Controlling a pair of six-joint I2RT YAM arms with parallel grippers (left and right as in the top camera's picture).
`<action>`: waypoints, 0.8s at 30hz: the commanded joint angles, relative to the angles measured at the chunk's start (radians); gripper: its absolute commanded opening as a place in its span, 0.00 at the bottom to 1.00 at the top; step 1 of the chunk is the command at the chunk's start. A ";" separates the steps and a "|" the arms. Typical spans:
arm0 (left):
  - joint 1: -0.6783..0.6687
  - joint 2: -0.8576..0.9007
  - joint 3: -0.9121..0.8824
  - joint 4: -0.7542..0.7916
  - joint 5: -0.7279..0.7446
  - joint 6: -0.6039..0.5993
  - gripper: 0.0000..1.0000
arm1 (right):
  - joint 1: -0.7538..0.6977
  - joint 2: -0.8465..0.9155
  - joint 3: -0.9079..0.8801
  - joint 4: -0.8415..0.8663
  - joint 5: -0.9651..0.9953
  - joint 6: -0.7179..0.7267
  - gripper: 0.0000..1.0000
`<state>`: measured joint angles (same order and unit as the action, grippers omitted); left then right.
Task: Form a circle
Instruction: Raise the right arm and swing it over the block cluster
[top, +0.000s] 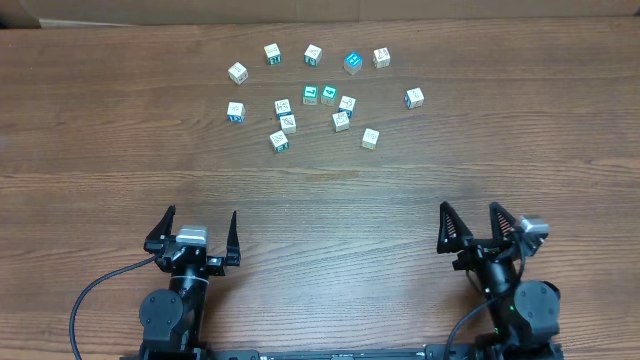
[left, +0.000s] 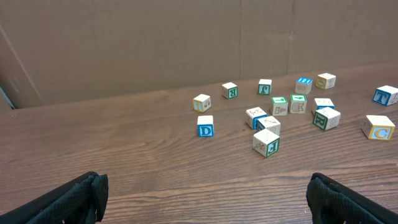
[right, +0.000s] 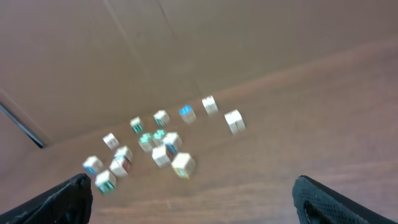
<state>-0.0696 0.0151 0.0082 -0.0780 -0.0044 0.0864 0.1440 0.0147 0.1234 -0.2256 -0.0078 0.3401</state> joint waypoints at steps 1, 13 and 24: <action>0.006 -0.011 -0.003 0.001 -0.003 0.026 1.00 | -0.005 -0.011 0.087 -0.016 0.013 -0.002 1.00; 0.006 -0.011 -0.003 0.001 -0.003 0.026 0.99 | -0.005 0.161 0.350 -0.101 0.033 -0.009 1.00; 0.006 -0.011 -0.003 0.001 -0.003 0.026 0.99 | -0.005 0.491 0.760 -0.306 0.009 -0.031 1.00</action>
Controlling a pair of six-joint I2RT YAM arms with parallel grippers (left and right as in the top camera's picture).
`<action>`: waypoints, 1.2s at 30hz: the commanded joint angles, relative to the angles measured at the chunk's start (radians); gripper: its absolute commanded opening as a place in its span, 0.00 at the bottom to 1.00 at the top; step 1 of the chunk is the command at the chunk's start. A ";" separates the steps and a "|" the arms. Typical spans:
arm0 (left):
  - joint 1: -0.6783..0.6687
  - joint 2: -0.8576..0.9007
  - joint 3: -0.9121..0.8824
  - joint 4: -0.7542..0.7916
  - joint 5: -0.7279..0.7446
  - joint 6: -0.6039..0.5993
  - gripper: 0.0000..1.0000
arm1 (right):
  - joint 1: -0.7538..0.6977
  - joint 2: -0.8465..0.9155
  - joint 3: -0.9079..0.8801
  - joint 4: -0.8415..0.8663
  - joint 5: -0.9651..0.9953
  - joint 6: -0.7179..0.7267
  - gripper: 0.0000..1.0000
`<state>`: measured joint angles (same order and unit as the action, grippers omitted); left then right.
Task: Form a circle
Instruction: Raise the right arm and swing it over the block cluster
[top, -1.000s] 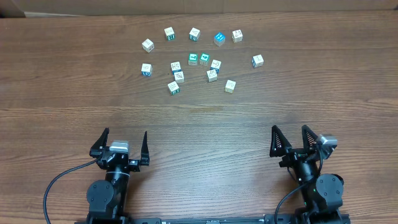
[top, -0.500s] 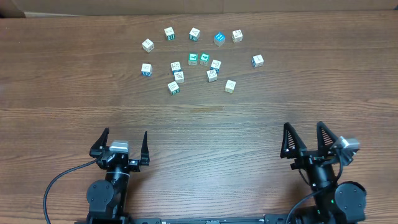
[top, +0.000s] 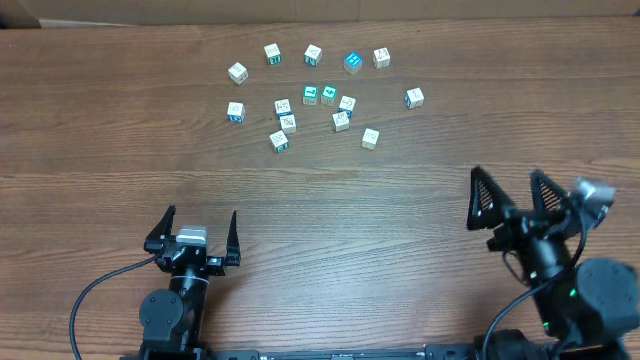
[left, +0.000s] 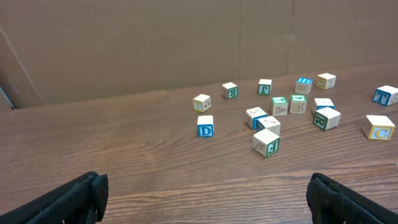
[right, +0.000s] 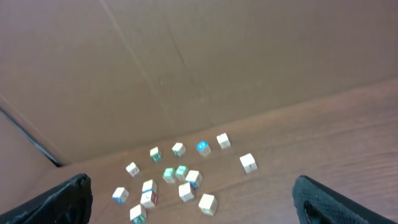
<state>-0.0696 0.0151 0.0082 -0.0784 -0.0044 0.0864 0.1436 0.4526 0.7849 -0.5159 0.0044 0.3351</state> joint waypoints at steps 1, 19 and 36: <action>0.006 -0.011 -0.003 0.001 -0.003 0.026 1.00 | -0.005 0.092 0.152 -0.047 -0.007 -0.042 1.00; 0.006 -0.011 -0.003 0.001 -0.003 0.026 1.00 | -0.005 0.736 1.068 -0.513 -0.006 -0.082 1.00; 0.006 -0.011 -0.003 0.001 -0.003 0.026 0.99 | -0.006 1.097 1.287 -0.633 -0.006 -0.082 1.00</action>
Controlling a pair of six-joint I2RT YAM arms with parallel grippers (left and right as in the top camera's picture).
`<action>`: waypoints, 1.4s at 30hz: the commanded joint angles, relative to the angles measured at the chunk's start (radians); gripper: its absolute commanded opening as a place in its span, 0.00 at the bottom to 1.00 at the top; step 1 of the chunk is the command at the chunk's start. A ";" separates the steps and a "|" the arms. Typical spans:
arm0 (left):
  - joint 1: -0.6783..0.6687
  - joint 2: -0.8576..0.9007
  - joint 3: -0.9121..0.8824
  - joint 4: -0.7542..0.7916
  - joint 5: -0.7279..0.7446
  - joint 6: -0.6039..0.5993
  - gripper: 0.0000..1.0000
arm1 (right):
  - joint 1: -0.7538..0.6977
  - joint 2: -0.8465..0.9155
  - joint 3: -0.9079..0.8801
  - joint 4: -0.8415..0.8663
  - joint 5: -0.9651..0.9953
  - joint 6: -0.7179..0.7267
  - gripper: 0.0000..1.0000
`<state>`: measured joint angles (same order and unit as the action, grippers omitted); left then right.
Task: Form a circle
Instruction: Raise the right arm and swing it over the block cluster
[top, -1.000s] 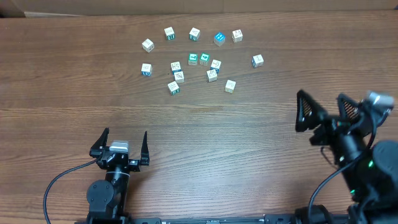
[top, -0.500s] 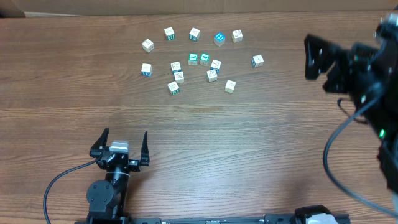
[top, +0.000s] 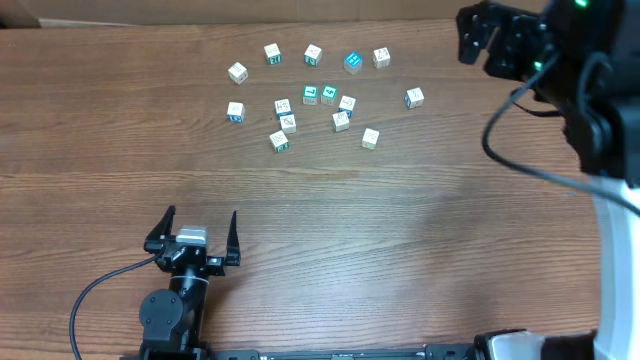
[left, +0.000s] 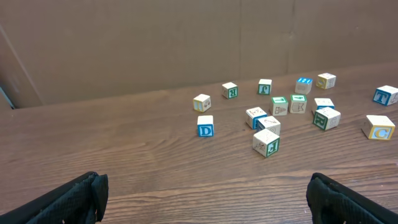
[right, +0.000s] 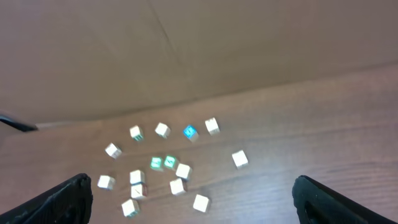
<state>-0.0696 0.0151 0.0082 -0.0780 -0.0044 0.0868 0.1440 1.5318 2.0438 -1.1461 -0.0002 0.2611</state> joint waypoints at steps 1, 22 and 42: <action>0.006 -0.011 -0.003 0.001 -0.003 0.025 1.00 | -0.007 0.030 0.029 -0.008 -0.002 -0.008 1.00; 0.006 -0.011 -0.003 0.001 -0.003 0.025 1.00 | -0.007 0.100 0.027 0.011 -0.002 -0.007 1.00; 0.006 -0.011 -0.003 0.001 -0.003 0.025 0.99 | 0.033 0.209 0.022 0.021 -0.004 0.053 0.13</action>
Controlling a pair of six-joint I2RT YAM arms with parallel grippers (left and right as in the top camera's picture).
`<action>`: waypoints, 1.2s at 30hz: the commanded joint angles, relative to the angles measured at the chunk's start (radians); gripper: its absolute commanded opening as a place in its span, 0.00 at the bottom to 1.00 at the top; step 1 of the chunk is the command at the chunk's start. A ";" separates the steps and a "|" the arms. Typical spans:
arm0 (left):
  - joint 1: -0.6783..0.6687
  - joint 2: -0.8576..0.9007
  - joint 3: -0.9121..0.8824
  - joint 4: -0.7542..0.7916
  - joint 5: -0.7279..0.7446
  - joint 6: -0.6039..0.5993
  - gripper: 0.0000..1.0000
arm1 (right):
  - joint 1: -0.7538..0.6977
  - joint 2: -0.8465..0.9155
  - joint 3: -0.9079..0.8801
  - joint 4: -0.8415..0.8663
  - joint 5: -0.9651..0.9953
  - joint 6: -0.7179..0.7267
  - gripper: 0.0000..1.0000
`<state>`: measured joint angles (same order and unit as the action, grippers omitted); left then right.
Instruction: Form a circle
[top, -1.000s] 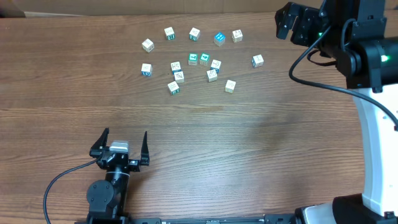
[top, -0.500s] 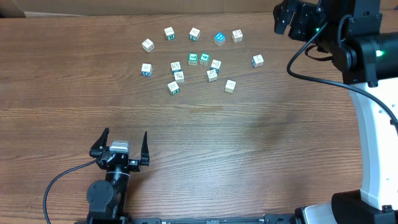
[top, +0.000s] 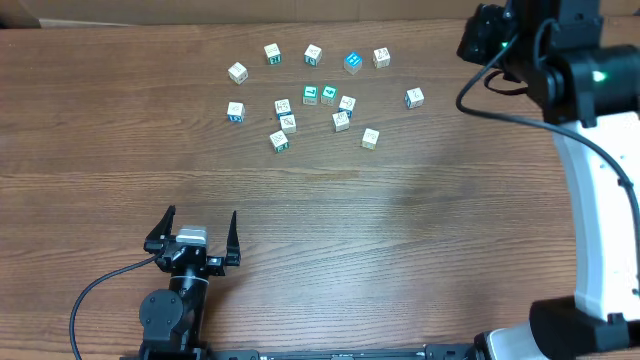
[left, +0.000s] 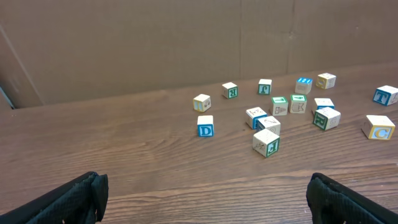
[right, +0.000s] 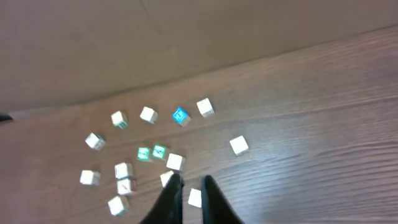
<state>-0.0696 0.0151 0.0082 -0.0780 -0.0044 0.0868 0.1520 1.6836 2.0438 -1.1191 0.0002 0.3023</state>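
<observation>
Several small lettered cubes lie scattered at the far middle of the wooden table (top: 400, 220), among them a blue D cube (top: 235, 111), a teal cube (top: 310, 95) and an outlying cube (top: 414, 97) on the right. They form a loose cluster, not a ring. My left gripper (top: 197, 232) rests open near the front left, far from the cubes; the D cube (left: 205, 126) shows ahead of it. My right gripper (top: 482, 38) hangs high over the far right, its fingers nearly together with nothing held. In the right wrist view a cube (right: 195, 197) on the table below shows through the slim gap of the right gripper (right: 191, 180).
A brown cardboard wall (left: 155, 43) stands along the table's far edge behind the cubes. The right arm's white link (top: 600, 230) reaches up over the right side. A black cable (top: 95, 290) trails from the left arm's base.
The right gripper's fingers, wide apart before, now stand close together. The right arm has shifted slightly at the far right. The cubes and the left arm are unchanged.
Both grippers first rested open at the front edge, the cubes scattered at the back. The right arm then stood lifted at the front right, later high over the far right corner, still open. Now its fingers are drawn together there. No cube has moved.
</observation>
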 joint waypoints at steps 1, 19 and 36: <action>0.006 -0.011 -0.003 0.001 -0.003 0.026 1.00 | 0.034 0.072 0.022 -0.007 -0.007 0.012 0.15; 0.006 -0.011 -0.003 0.001 -0.003 0.025 0.99 | 0.220 0.388 0.022 0.019 -0.017 0.046 0.38; 0.006 -0.011 -0.003 0.001 -0.003 0.025 1.00 | 0.261 0.636 0.021 0.156 -0.017 0.046 0.67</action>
<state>-0.0696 0.0151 0.0082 -0.0780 -0.0044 0.0868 0.4133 2.2810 2.0438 -0.9760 -0.0196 0.3439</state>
